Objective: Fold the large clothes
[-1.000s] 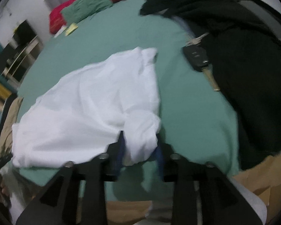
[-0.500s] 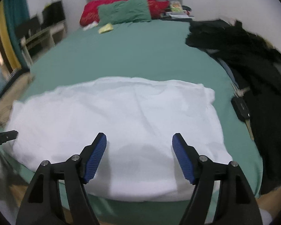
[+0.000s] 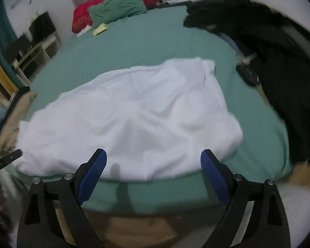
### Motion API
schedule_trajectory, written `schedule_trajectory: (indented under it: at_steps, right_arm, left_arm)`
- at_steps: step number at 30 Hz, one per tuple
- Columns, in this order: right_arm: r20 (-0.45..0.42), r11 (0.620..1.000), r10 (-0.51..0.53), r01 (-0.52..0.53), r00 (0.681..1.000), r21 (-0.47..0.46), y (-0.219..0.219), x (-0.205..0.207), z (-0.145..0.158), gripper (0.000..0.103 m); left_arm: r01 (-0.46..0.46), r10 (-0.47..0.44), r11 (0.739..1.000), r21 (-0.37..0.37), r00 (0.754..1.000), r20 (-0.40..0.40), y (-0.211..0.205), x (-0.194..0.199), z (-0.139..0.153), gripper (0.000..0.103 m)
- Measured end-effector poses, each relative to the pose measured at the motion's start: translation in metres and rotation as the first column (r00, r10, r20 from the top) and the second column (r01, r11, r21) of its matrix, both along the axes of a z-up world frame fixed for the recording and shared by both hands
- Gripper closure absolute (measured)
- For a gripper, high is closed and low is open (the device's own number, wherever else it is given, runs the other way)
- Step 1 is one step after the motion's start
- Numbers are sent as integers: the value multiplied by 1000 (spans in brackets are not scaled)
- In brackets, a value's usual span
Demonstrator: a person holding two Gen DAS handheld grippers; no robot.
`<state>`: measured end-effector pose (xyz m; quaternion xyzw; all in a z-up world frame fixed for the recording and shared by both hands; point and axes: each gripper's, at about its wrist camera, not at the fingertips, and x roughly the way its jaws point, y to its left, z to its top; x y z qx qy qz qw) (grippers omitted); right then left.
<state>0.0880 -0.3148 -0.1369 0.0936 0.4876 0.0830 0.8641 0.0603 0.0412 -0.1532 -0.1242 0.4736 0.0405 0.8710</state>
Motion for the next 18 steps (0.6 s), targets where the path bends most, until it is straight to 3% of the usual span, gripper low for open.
schedule_trajectory:
  at_steps: [5, 14, 18]
  right_arm:
    - [-47, 992, -33, 38, 998, 120, -4, -1, -18, 11]
    - [-26, 961, -42, 48, 999, 272, 3, 27, -36, 9]
    - [-13, 952, -65, 66, 998, 300, 9, 43, -38, 0]
  left_arm:
    - [45, -44, 999, -21, 998, 45, -25, 20, 13, 65]
    - [163, -162, 986, -40, 986, 43, -86, 56, 6, 65]
    - [182, -179, 981, -69, 983, 44, -97, 73, -1, 65]
